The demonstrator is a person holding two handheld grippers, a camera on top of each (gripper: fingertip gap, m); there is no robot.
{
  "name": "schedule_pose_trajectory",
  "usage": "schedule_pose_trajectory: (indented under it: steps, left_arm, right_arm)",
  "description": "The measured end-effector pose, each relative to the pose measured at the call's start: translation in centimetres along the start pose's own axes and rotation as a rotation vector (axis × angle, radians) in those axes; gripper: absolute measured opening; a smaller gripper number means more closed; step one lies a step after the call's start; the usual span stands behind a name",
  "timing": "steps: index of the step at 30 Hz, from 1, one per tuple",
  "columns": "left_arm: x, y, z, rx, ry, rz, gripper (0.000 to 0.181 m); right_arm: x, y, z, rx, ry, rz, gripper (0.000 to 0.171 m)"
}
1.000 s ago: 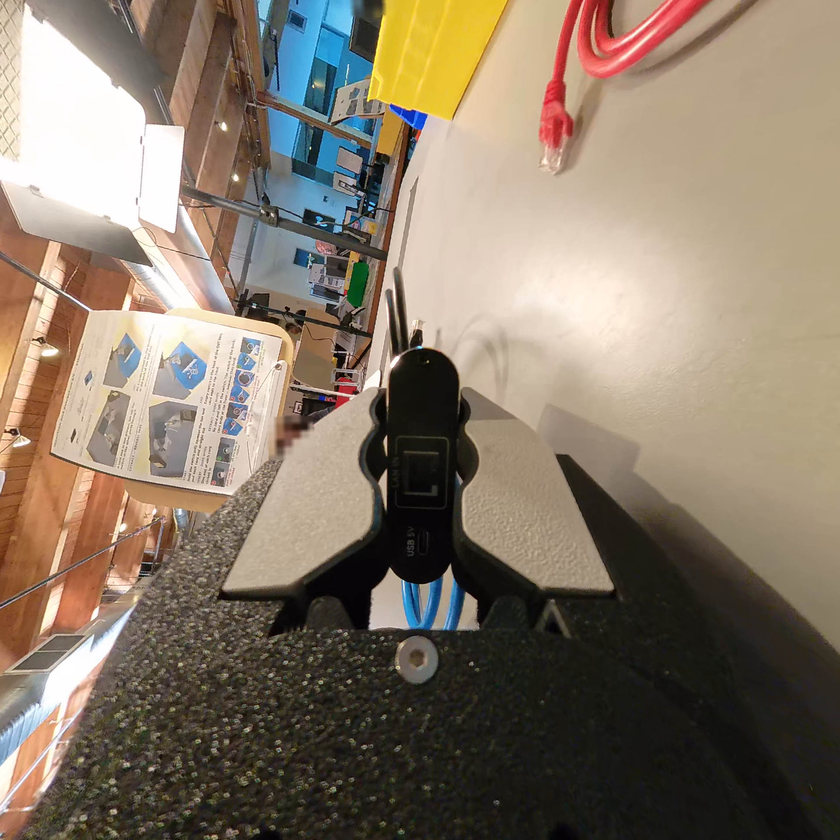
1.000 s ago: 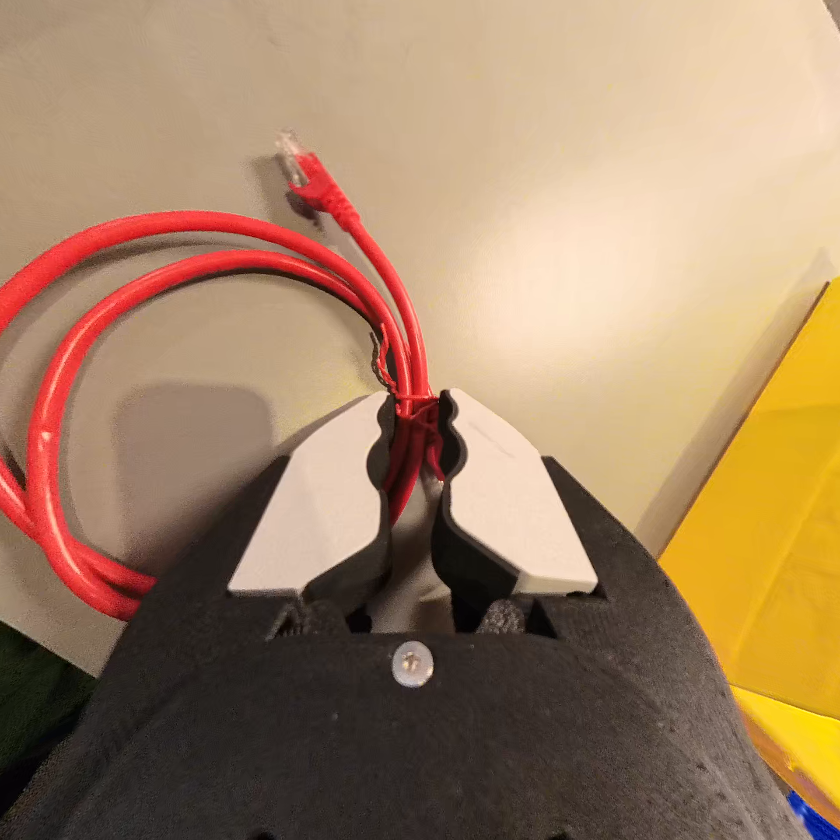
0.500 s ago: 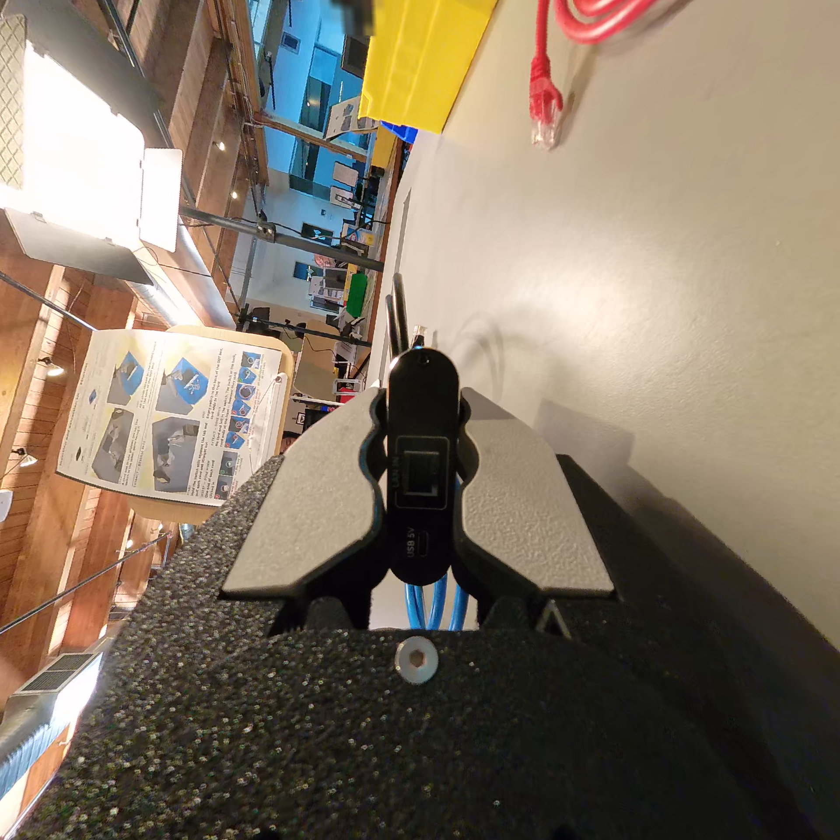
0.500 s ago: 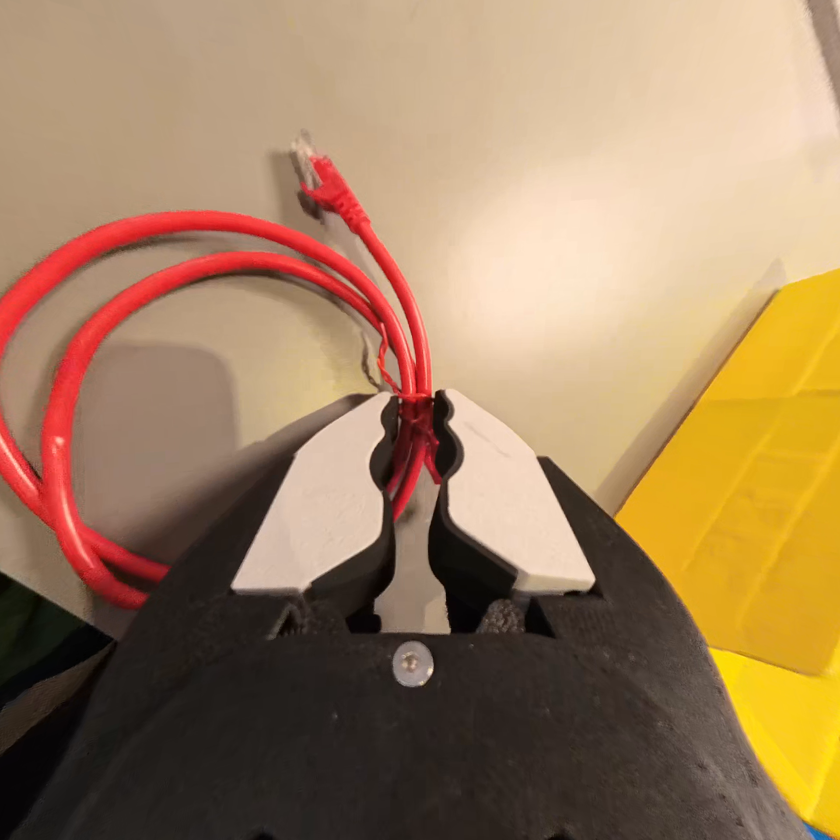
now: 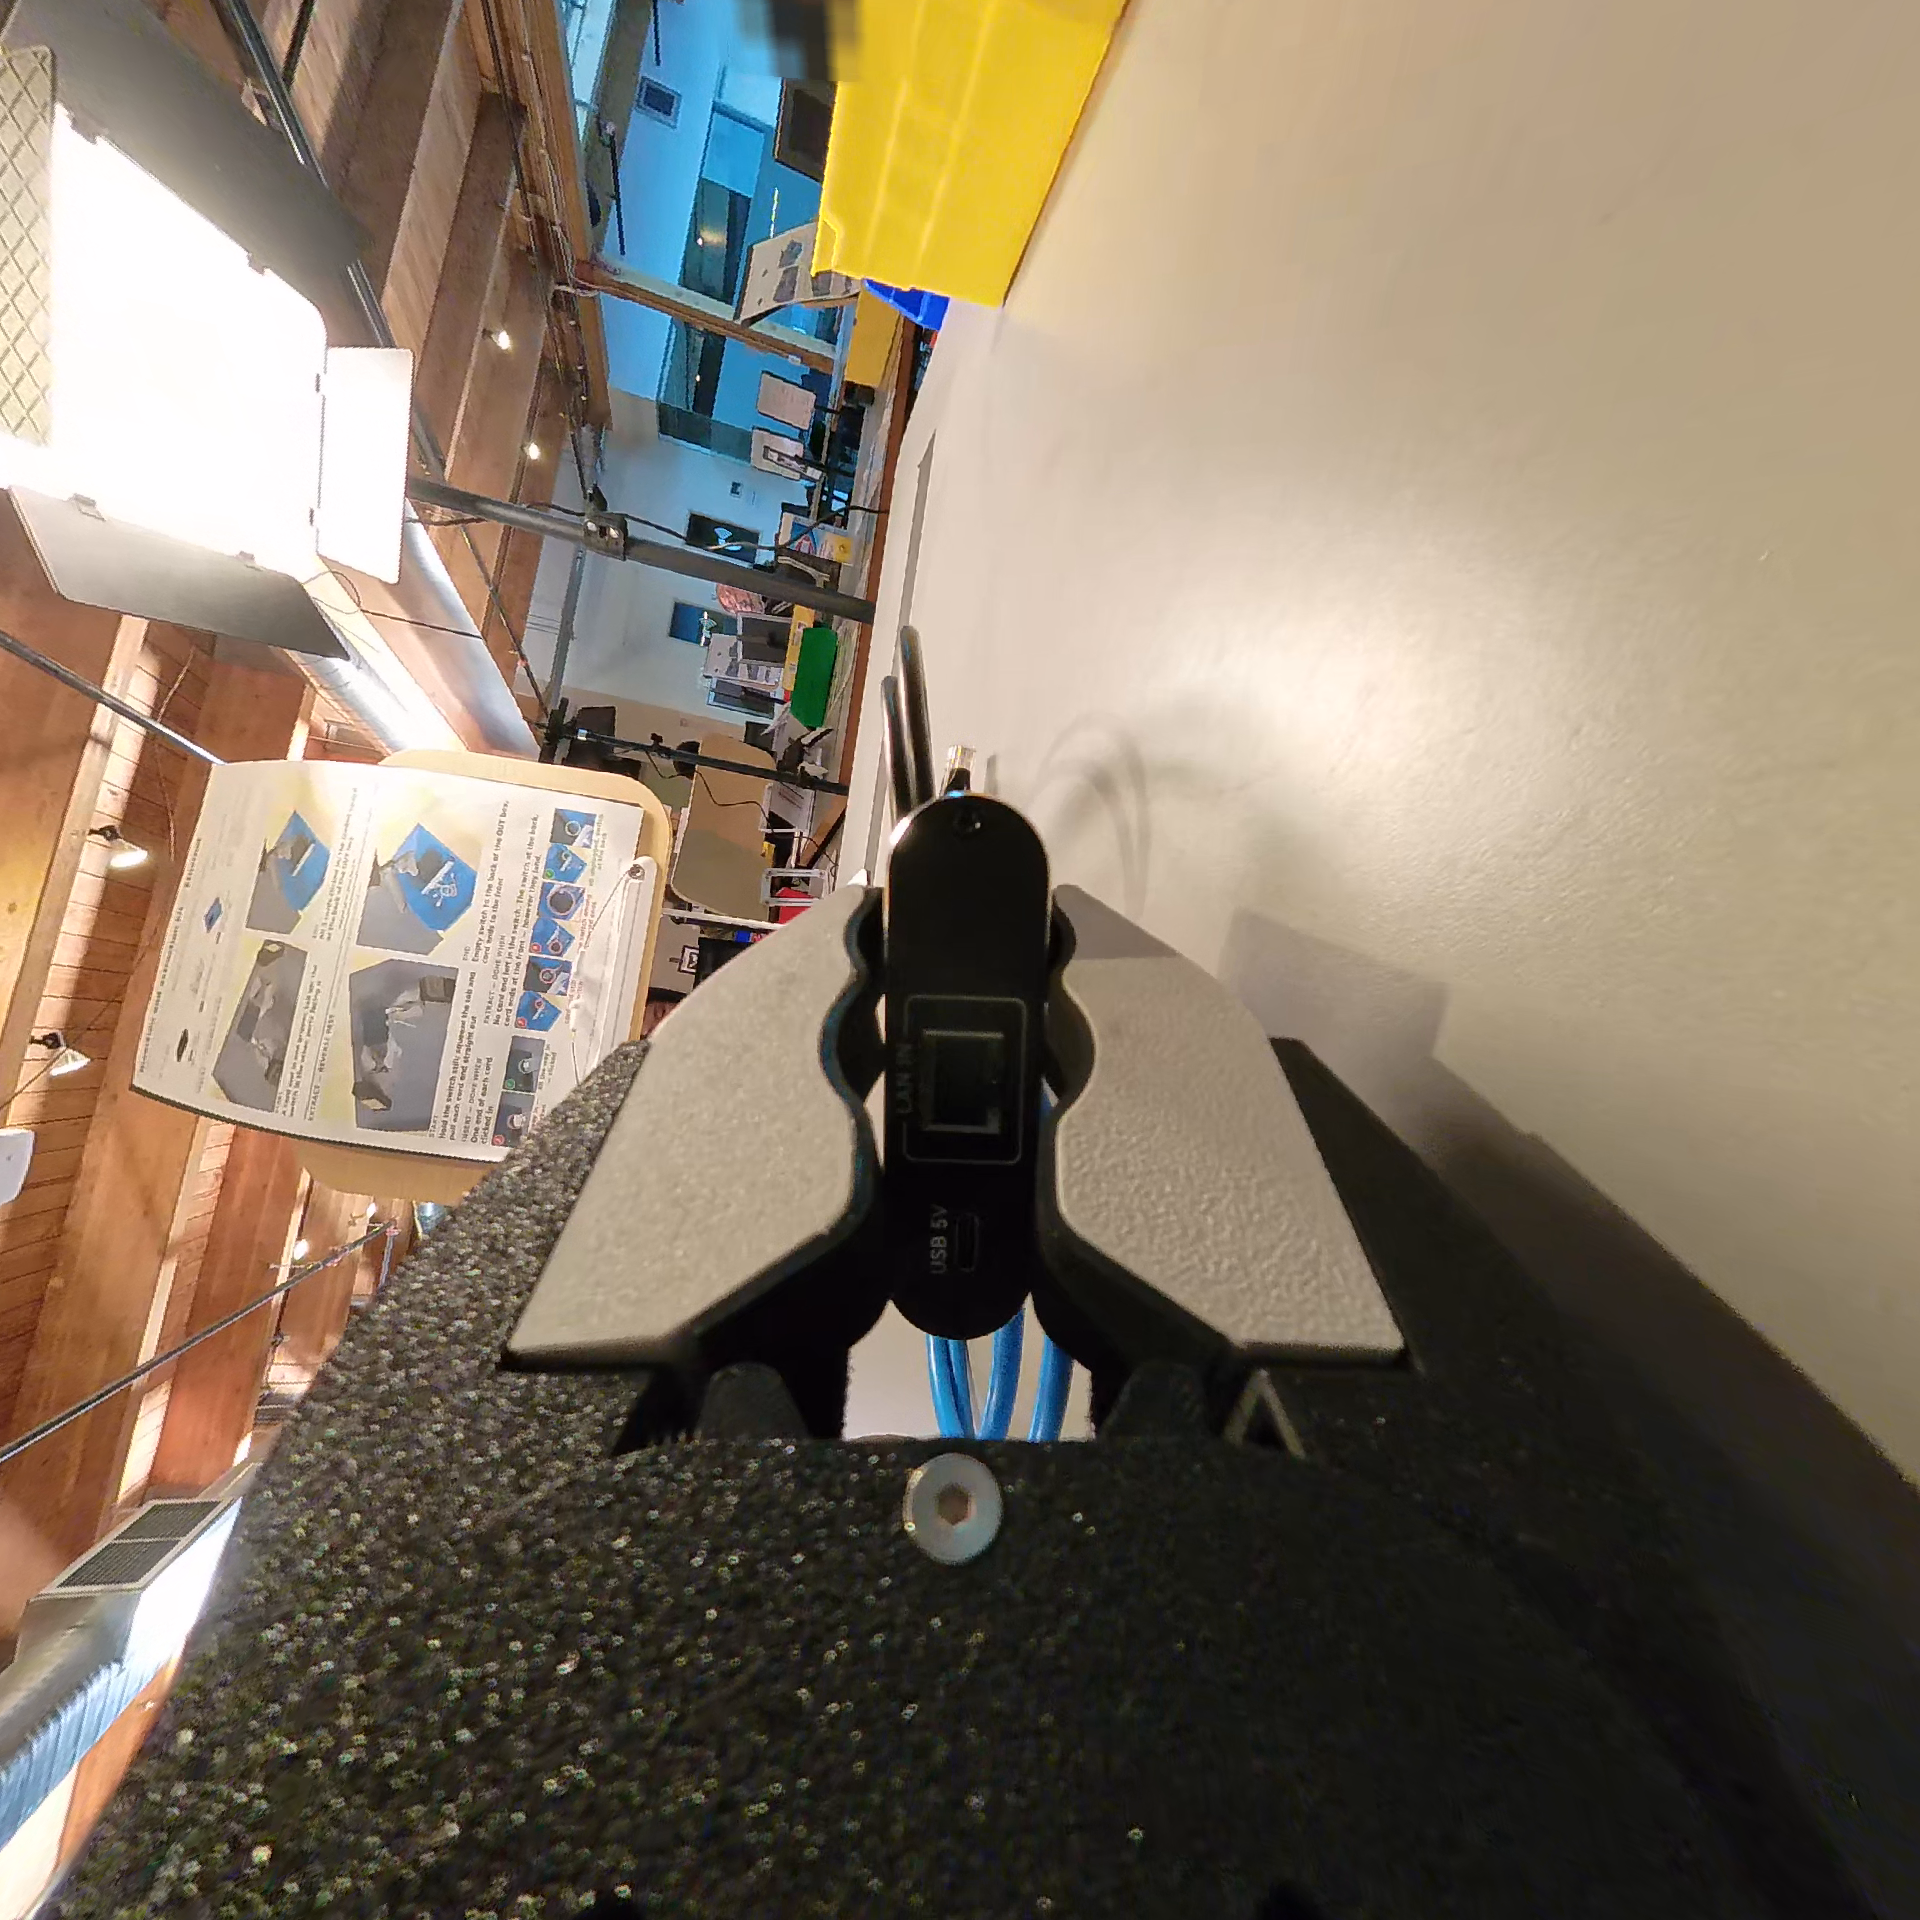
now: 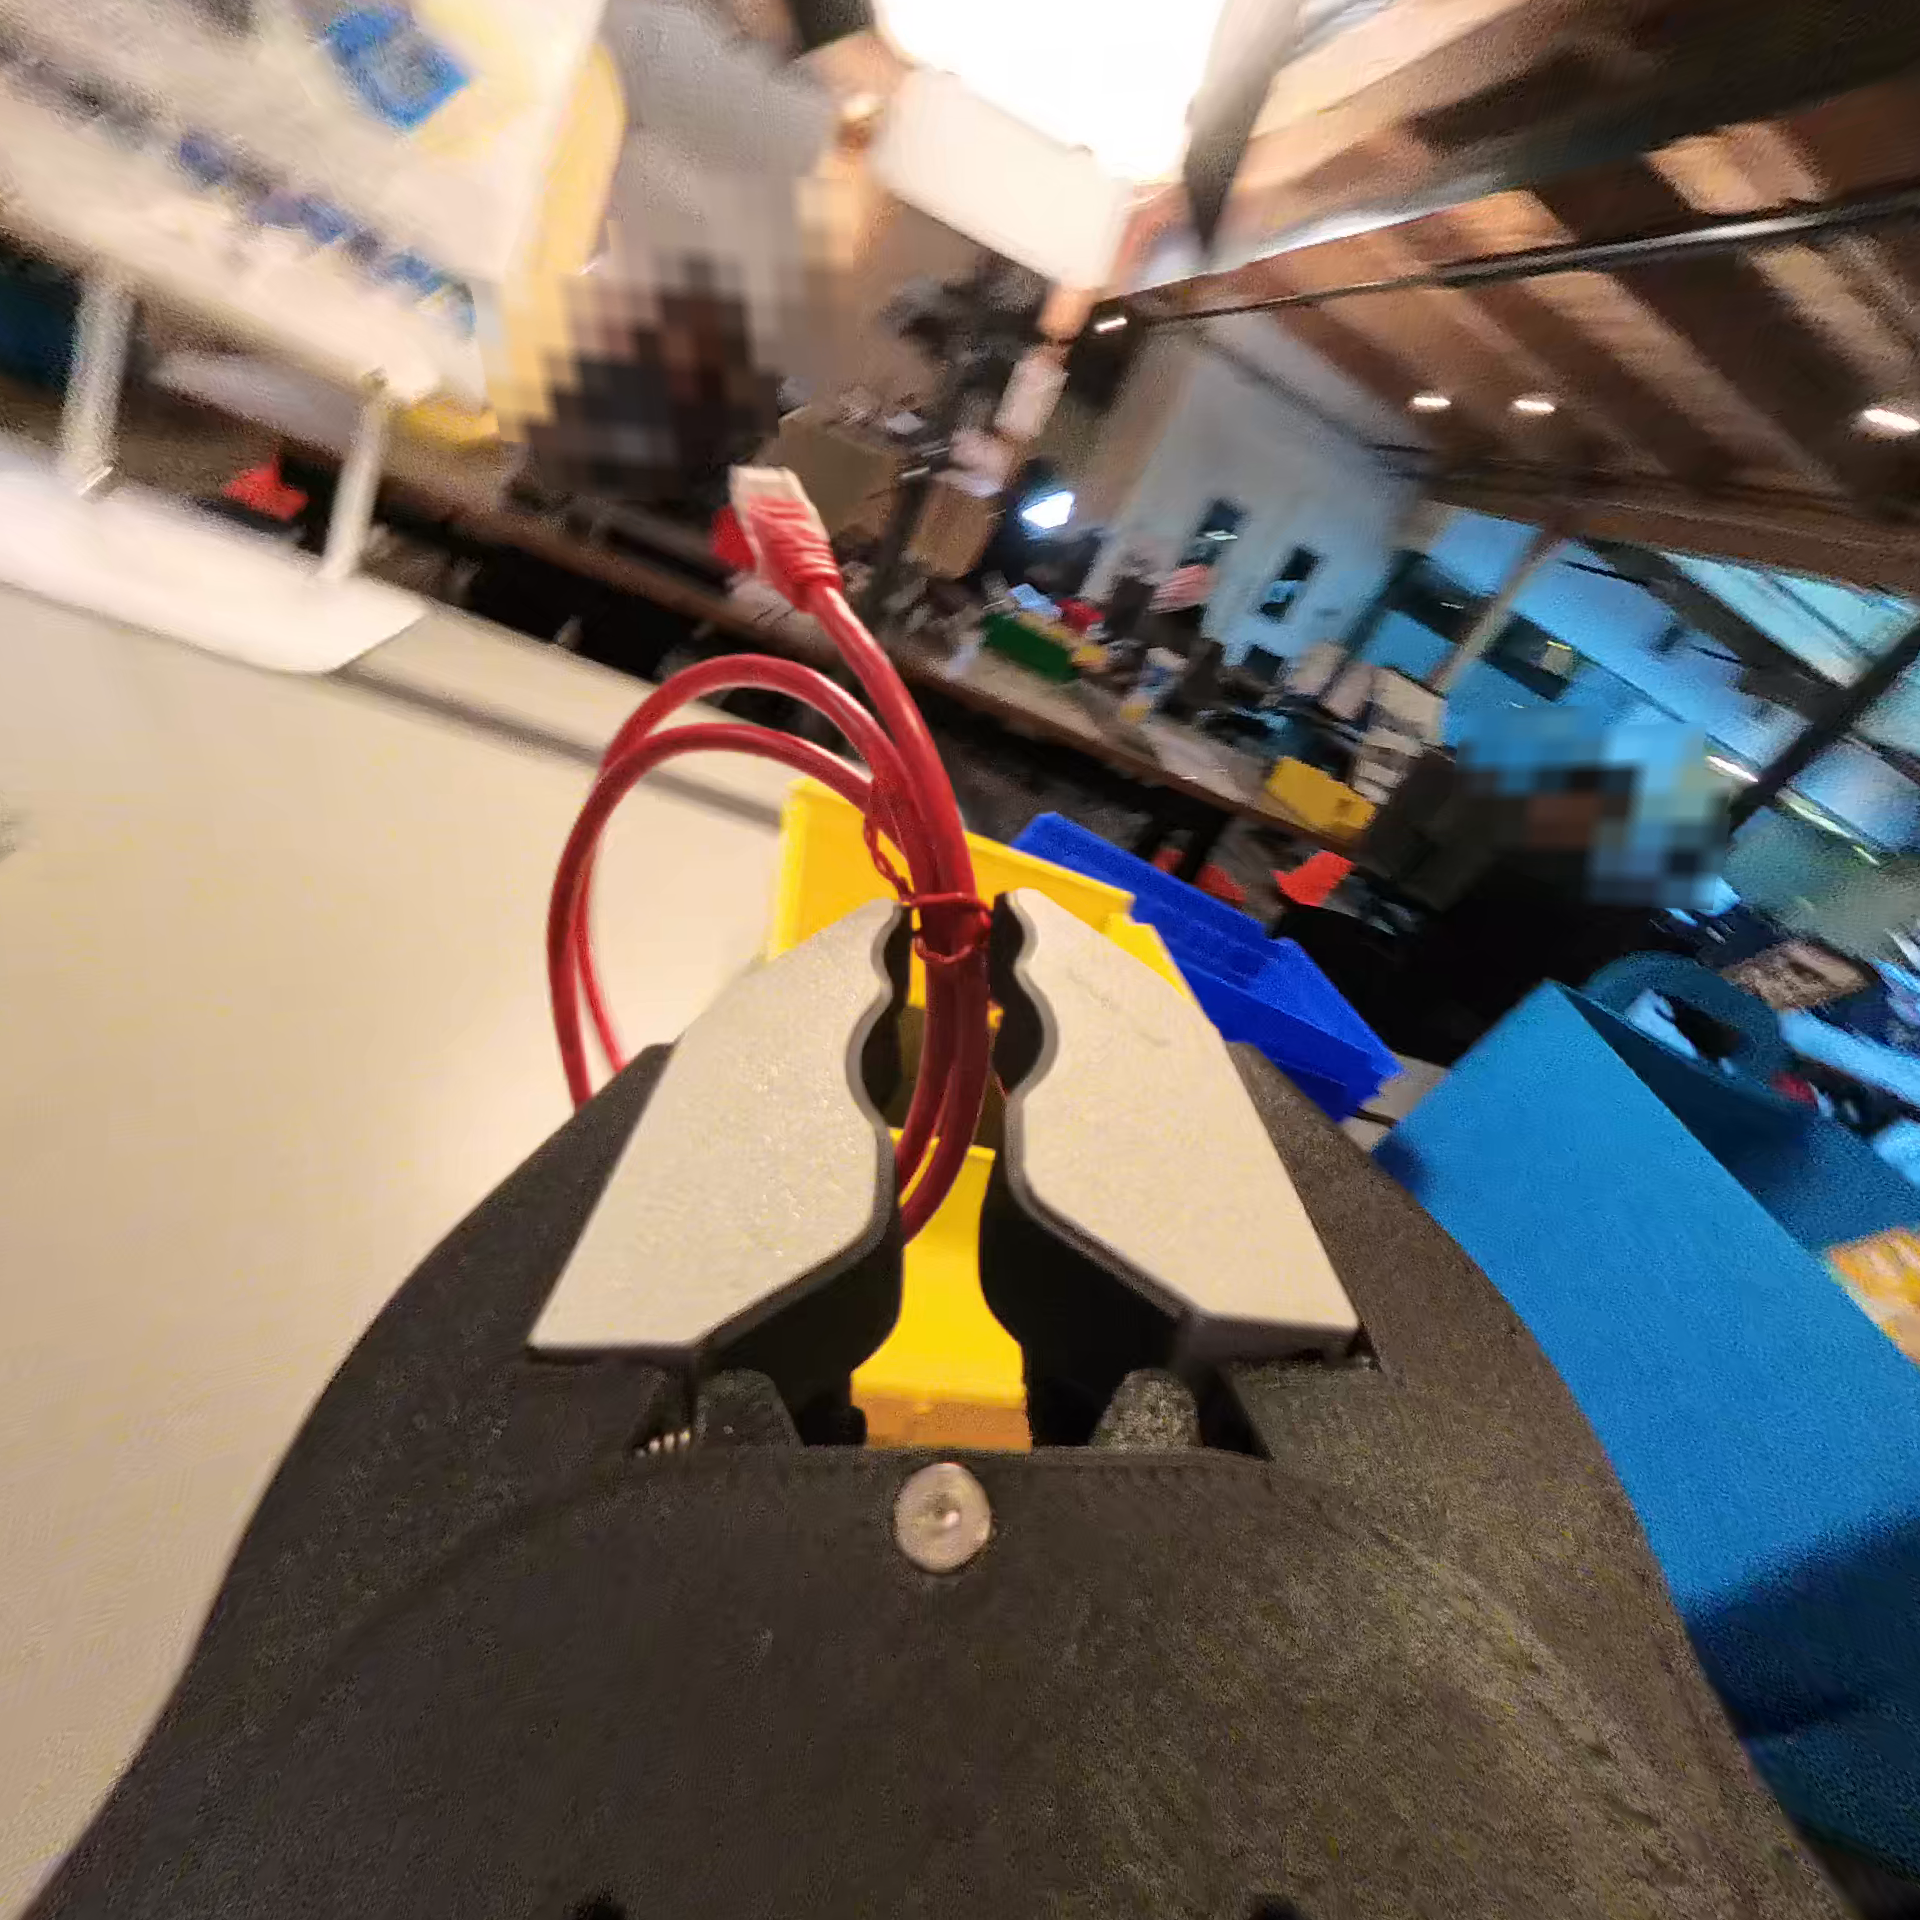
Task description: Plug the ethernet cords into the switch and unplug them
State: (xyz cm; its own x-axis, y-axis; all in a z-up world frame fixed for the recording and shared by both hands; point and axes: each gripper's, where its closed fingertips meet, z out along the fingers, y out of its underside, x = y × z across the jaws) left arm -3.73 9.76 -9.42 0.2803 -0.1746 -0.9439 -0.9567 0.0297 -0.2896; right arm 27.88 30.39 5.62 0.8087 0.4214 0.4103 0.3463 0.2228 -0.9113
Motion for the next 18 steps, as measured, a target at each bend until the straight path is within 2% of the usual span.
schedule_pose_trajectory:
  steps: [3,6,8,10,11,12,18]
  left_arm:
    - [0.1,0.0,0.0,-0.001,0.003,0.006,0.027]
    - [0.2,0.0,0.1,-0.001,0.006,0.007,0.027]
    - [0.2,0.0,0.1,-0.001,0.007,0.006,0.027]
    - [0.2,0.0,0.0,0.000,0.007,0.005,0.028]
    - [0.2,0.0,0.0,0.000,0.006,0.003,0.028]
    - [0.1,0.1,0.0,0.001,0.005,0.001,0.028]
    - [-0.2,0.0,-0.1,0.004,-0.004,-0.012,0.028]
  right_arm:
    - [5.7,1.2,0.2,0.078,0.153,0.151,0.014]
    - [8.2,4.3,2.1,0.067,0.201,0.239,0.015]
    - [8.0,7.4,4.2,-0.003,0.183,0.255,0.015]
    - [6.0,11.6,6.4,-0.192,0.089,0.238,0.016]
    - [5.6,13.1,6.9,-0.270,0.084,0.209,0.034]
    - [5.6,13.6,6.9,-0.297,0.102,0.164,0.044]
    - [6.0,9.2,4.8,-0.180,0.125,0.090,0.041]
